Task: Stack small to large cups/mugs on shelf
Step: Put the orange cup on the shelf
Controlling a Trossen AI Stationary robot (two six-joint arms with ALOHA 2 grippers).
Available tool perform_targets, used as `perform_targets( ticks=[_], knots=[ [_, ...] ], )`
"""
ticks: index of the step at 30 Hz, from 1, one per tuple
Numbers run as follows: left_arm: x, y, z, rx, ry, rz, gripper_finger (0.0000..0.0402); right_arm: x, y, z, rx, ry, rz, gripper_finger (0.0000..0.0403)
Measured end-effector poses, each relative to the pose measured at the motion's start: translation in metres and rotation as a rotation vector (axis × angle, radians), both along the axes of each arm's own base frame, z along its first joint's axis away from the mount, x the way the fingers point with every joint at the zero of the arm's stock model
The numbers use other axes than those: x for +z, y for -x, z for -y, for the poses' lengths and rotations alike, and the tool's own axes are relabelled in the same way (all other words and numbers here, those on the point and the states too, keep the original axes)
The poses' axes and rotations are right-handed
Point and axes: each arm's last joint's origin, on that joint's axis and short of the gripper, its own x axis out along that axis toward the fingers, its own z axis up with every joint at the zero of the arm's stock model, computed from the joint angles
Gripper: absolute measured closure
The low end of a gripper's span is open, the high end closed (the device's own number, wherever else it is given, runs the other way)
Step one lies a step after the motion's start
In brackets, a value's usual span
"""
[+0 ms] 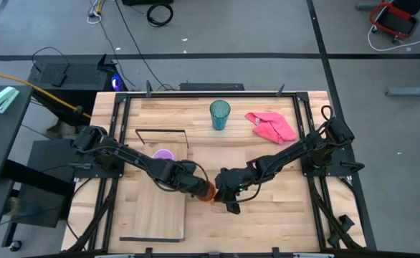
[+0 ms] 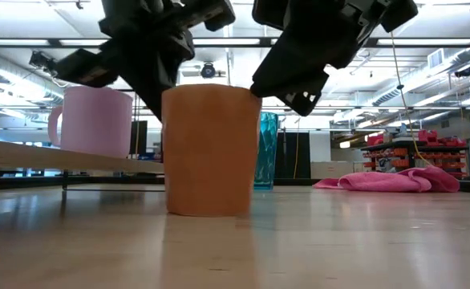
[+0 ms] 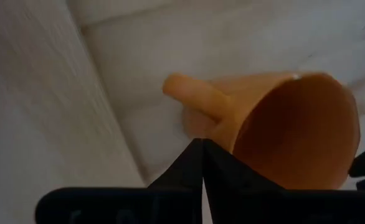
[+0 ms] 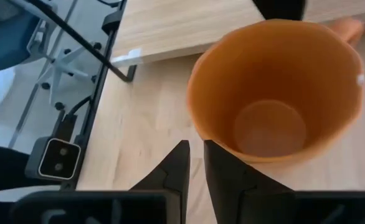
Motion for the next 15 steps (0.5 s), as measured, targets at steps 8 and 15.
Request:
perform_targets(
  ticks=[8,15],
  knots=[
    [-0.0001,-0.0008,-0.0024,-0.027,0.013,-0.01,0.0374,-0.0002,0.0,0.001,-0.031,-0.007,-0.009,0.0344],
    [0.0061,0.0029,0.0002,-0.043,0.033,-0.015,0.0388,0.0006,0.0002,0.0019,-0.05,-0.005,-0.01,0.0344]
  ],
)
